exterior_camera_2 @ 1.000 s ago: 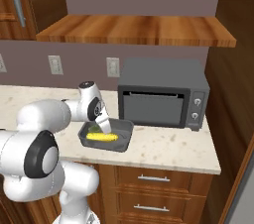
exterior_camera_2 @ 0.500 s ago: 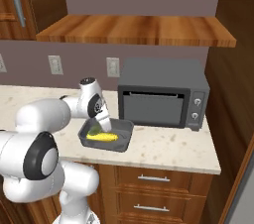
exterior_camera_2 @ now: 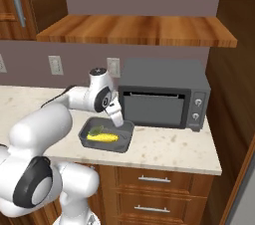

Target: Take the lemon wedge and corn out of the freezer and place them in the tupperware container on the counter. Then put the tupperware containing the vegetables back in the freezer.

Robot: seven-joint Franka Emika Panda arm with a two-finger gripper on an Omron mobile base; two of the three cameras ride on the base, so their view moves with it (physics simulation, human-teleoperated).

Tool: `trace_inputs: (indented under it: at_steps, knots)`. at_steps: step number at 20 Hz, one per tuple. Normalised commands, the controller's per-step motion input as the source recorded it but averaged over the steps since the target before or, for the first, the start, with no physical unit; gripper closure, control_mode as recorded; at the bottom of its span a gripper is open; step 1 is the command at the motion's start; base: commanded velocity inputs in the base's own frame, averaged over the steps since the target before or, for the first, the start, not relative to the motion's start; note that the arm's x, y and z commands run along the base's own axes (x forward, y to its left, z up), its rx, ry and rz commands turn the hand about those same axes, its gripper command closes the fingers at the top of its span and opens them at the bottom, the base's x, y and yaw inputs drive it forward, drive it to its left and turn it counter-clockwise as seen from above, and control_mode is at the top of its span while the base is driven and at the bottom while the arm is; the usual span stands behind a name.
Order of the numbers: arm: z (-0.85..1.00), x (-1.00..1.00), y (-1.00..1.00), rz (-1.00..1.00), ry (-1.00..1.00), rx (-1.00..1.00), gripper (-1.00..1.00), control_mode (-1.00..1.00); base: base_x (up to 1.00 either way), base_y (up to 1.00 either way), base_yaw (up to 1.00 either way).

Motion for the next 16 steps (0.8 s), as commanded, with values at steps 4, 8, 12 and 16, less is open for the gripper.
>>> trace_inputs:
  at_steps: [4, 8, 12, 16]
  knots:
    - [-0.14, -0.01, -0.55, 0.18, 0.0, -0.06, -1.0, -1.0, 0.0, 0.0, 0.0]
    - [-0.44, 0.0, -0.31, 0.28, 0.0, -0.13, -1.0, -1.0, 0.0, 0.0, 0.0]
    - [-0.67, 0.0, -0.18, 0.31, 0.0, -0.1, -1.0, -1.0, 0.0, 0.0, 0.0]
    - [-0.57, 0.01, -0.07, 0.28, 0.0, -0.03, -1.0, -1.0, 0.0, 0.0, 0.0]
